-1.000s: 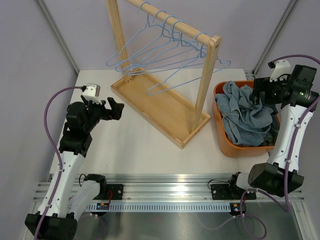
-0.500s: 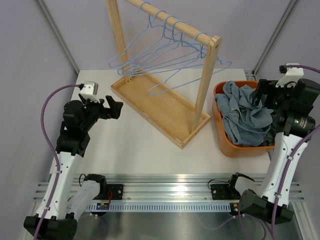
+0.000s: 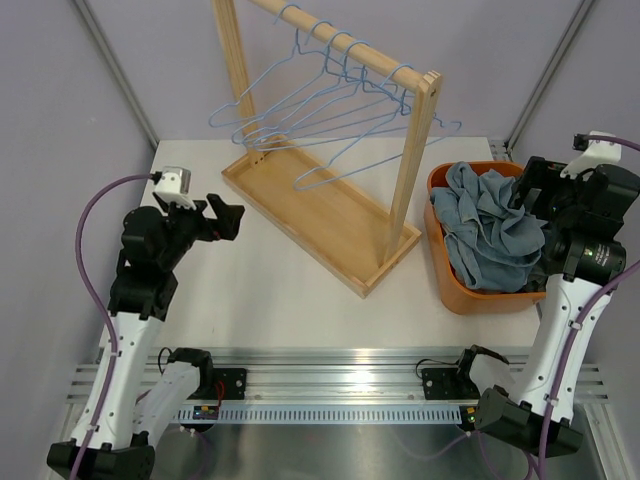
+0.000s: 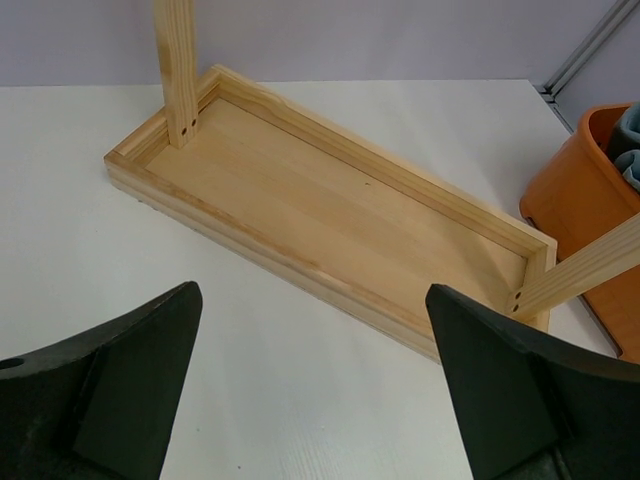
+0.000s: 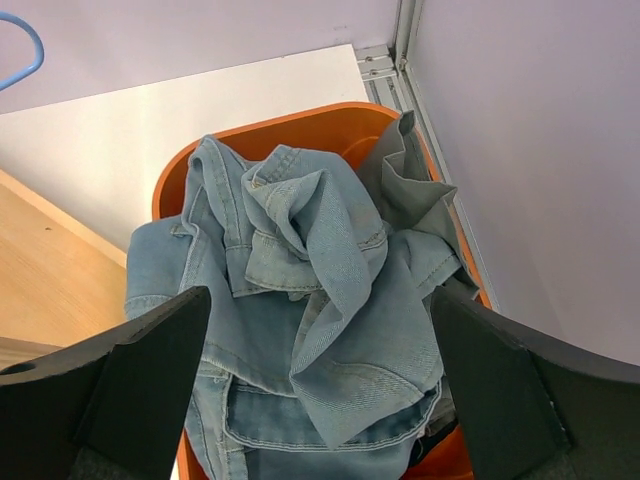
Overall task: Remove the skirt from the hanger
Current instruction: Reset both arms
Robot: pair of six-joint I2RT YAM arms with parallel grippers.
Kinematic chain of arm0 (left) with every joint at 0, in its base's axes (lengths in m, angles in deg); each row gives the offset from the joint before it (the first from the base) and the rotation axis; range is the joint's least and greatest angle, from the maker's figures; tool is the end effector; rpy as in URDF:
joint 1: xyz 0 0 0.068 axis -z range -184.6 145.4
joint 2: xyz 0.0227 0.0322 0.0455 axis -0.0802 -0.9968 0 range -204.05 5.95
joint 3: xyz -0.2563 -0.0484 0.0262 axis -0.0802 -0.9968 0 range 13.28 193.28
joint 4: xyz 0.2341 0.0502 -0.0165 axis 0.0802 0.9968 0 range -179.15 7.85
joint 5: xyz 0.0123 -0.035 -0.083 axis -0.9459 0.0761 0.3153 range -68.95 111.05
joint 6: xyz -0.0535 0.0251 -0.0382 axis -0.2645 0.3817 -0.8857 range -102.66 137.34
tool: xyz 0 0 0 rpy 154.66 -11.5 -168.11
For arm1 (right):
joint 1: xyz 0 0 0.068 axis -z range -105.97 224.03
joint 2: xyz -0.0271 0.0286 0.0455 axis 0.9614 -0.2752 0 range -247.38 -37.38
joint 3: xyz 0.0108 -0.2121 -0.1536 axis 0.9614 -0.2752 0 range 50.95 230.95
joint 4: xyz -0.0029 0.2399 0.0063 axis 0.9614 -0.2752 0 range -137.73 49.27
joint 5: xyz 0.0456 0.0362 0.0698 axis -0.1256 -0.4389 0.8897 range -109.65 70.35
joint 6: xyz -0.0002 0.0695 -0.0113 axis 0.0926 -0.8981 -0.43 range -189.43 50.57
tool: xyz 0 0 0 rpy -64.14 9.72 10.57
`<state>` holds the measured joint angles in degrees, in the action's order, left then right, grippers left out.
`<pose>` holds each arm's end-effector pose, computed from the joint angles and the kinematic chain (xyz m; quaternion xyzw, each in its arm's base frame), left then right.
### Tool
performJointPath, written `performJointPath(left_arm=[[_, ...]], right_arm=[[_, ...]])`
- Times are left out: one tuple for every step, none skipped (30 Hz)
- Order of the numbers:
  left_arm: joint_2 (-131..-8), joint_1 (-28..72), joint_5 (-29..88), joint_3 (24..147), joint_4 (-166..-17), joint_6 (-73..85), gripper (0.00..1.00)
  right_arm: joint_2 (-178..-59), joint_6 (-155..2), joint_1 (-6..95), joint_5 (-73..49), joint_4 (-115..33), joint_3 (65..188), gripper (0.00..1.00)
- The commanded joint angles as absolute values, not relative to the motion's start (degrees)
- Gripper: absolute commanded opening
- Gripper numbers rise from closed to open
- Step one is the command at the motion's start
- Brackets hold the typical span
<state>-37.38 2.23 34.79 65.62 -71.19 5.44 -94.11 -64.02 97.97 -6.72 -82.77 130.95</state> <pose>0.1714 -0.0342 0.3608 0.0442 0.7574 -0.1947 0.6217 0.1740 -0.0631 0.4259 0.0653 0.8078 -0.0581 0.5830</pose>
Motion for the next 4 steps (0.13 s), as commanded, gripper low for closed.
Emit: performJointPath(left_arm=[[-37.2, 2.0, 34.1, 65.4, -73.1, 4.7, 0.99], [-37.4, 2.1, 34.0, 65.3, -73.2, 4.6, 0.99], [-37.4, 2.0, 34.0, 65.3, -73.2, 4.6, 0.99], [-37.5, 2.0, 33.9, 65.2, -73.3, 4.5, 0.99]], right_arm=[[-93.2, -65.2, 98.0, -9.5, -81.2, 130.2, 1.00], [-92.9, -65.7, 98.0, -10.8, -80.7, 129.9, 0.99], [-92.5, -65.7, 98.0, -11.1, -79.6, 128.9, 0.99], [-92.2, -65.3, 98.0, -10.9, -79.1, 128.5, 0.99]])
